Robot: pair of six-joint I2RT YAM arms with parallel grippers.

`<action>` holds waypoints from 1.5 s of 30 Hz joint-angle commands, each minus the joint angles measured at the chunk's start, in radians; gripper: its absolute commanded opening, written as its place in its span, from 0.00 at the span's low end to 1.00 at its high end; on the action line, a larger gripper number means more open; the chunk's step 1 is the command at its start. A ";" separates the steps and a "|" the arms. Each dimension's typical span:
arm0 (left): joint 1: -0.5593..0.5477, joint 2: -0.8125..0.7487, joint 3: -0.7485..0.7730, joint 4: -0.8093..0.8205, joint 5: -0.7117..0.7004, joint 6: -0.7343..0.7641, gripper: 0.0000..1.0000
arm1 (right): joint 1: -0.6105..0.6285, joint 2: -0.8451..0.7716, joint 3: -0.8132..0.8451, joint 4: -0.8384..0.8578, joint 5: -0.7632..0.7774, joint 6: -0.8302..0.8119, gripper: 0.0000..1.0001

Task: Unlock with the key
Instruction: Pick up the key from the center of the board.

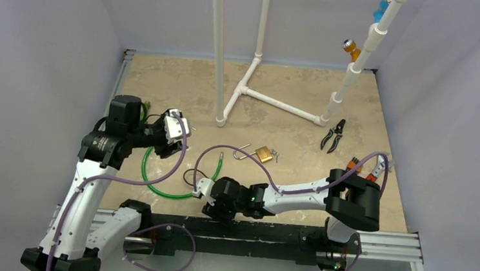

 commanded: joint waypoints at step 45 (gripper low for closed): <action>-0.268 -0.187 -0.135 0.137 0.240 -0.111 0.54 | -0.161 -0.556 0.179 -0.101 -0.187 0.022 0.00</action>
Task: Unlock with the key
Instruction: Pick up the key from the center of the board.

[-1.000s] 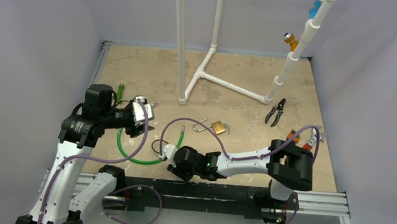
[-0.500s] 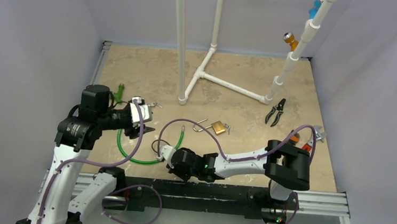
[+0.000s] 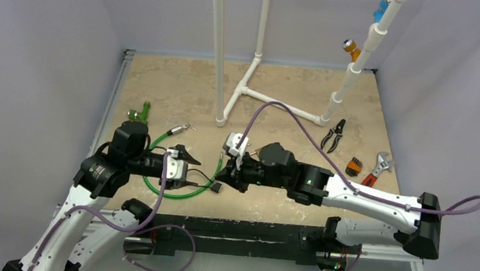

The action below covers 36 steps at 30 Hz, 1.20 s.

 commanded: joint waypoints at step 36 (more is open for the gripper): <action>-0.113 0.237 0.108 0.538 -0.119 -0.822 0.46 | -0.029 -0.093 0.196 -0.020 0.380 -0.177 0.00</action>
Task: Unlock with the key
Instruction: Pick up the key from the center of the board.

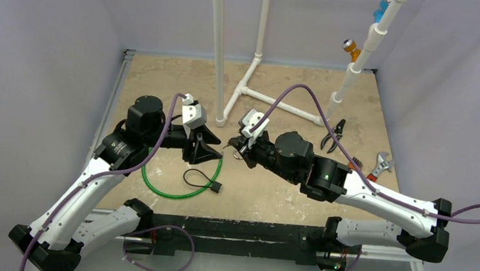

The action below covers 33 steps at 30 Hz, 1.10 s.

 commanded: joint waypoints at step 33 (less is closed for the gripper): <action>-0.076 0.018 0.070 0.054 -0.053 -0.069 0.34 | 0.061 -0.006 0.002 0.125 0.093 -0.034 0.00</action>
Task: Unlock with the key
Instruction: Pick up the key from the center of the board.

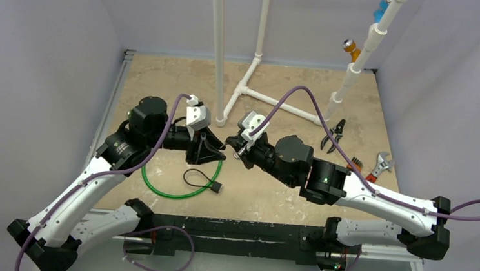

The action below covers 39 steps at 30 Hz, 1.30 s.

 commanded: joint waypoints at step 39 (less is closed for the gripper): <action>-0.095 -0.301 -0.078 -0.346 -0.105 2.551 0.00 | -0.588 0.002 0.014 0.327 -1.101 0.628 0.56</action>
